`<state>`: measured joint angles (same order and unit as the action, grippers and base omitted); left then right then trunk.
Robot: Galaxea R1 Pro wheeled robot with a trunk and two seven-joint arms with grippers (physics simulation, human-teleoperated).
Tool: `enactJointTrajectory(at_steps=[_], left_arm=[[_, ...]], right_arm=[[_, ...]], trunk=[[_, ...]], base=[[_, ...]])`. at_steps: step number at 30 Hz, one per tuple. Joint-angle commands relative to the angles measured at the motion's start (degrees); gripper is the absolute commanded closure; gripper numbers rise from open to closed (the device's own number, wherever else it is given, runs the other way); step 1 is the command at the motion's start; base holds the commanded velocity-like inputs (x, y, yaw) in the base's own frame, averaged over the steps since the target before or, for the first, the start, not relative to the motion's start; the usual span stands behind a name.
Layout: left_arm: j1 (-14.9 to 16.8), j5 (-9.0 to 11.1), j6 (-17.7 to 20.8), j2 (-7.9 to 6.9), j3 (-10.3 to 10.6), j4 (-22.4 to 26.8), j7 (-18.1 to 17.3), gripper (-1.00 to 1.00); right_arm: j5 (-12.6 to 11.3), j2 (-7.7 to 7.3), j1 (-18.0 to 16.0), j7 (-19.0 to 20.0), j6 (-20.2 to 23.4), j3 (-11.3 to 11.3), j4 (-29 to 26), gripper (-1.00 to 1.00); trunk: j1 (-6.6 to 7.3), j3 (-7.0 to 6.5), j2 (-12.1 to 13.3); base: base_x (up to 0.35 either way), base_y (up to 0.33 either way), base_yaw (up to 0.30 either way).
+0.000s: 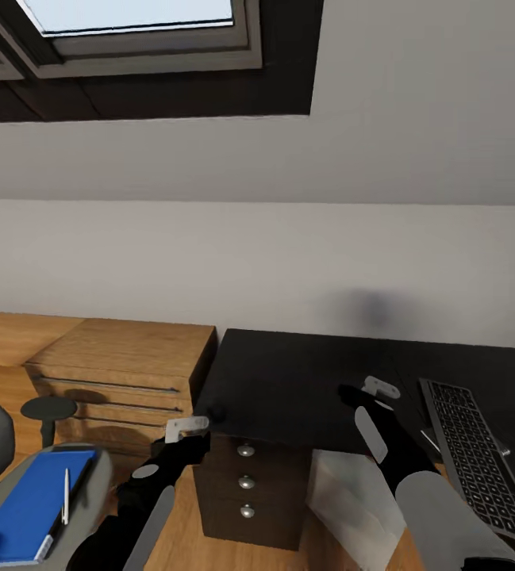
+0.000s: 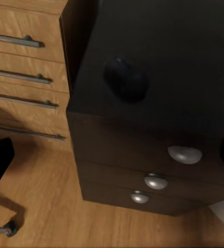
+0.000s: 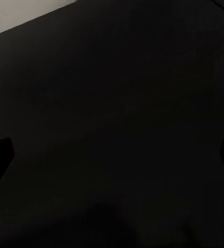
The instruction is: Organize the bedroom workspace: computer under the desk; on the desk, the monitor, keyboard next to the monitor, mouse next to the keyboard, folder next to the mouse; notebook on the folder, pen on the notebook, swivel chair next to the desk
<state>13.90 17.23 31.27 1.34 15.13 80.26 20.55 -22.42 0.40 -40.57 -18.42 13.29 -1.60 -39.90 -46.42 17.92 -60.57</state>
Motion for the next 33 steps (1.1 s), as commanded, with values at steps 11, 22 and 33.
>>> enactJointTrajectory(at_steps=[11,22,33], left_arm=[[0.0,0.6,0.2,-0.02,0.1,0.1,0.5,-1.00],[0.0,0.6,0.2,-0.02,0.1,0.1,0.5,-1.00],[0.0,0.6,0.1,-0.02,0.1,0.1,0.5,-1.00]], right_arm=[[-0.3,0.04,0.0,-0.2,0.2,-0.6,0.0,-1.00],[-0.3,0.04,0.0,-0.2,0.2,-1.8,0.0,-1.00],[-0.3,0.04,0.0,-0.2,0.2,-2.0,0.0,-1.00]], trunk=[[-0.01,0.08,-0.1],[-0.01,0.08,-0.1],[-0.01,0.08,-0.1]], base=[[0.000,0.000,-0.267],[0.000,0.000,-0.267],[0.078,0.017,-0.267]])
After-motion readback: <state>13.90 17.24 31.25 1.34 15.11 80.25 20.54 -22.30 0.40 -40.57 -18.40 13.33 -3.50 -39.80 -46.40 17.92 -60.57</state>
